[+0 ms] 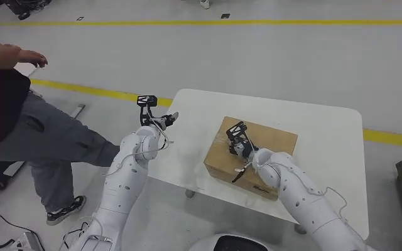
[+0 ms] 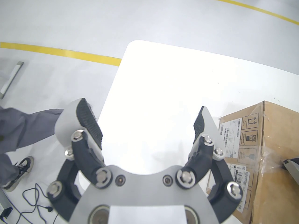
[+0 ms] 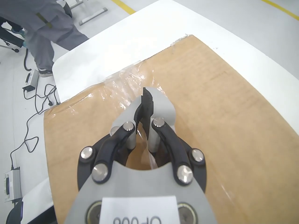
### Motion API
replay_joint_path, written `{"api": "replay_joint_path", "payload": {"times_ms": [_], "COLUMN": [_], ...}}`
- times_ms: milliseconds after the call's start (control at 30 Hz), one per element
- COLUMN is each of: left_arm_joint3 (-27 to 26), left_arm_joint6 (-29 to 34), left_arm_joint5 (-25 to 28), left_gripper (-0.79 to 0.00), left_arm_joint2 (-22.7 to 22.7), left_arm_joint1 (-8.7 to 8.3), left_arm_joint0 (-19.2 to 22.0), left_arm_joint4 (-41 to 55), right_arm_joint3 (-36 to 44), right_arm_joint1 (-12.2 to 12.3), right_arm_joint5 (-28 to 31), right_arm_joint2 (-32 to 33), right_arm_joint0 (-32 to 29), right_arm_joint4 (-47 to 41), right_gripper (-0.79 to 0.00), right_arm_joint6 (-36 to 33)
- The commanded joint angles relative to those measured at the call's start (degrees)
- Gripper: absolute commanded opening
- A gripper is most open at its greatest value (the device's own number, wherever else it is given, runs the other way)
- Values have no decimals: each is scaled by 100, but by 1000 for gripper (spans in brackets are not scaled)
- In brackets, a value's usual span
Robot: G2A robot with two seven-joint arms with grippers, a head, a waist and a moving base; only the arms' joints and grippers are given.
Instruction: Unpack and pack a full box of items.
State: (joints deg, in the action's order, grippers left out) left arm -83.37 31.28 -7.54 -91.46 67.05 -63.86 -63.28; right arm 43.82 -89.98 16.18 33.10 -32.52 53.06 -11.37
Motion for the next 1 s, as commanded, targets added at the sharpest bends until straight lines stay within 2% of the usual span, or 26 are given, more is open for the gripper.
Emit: {"api": "replay_joint_path", "payload": {"times_ms": [0, 200, 433, 667, 800, 967], "left_arm_joint3": [0, 0, 0, 0, 0, 0], "left_arm_joint6": [0, 0, 0, 0, 0, 0], "left_arm_joint5": [0, 0, 0, 0, 0, 0], "left_gripper": [0, 0, 0, 0, 0, 0], "left_arm_joint2": [0, 0, 0, 0, 0, 0], "left_arm_joint1": [0, 0, 0, 0, 0, 0], "left_arm_joint0": [0, 0, 0, 0, 0, 0], "left_arm_joint4": [0, 0, 0, 0, 0, 0], "right_arm_joint3": [193, 1021, 2043, 2687, 2853, 2591], "right_arm_joint1": [80, 340, 656, 832, 903, 903], "right_arm_joint5": [26, -23, 275, 281, 212, 139], "right_arm_joint2": [81, 497, 1151, 1741, 1929, 1928], "right_arm_joint0": [-85, -528, -1135, -1597, -1762, -1767], "right_arm_joint4": [186, 420, 523, 250, 317, 405], "right_gripper": [-785, -785, -785, -785, -785, -785], "right_arm_joint6": [-59, -223, -293, -560, -911, -1077]}}
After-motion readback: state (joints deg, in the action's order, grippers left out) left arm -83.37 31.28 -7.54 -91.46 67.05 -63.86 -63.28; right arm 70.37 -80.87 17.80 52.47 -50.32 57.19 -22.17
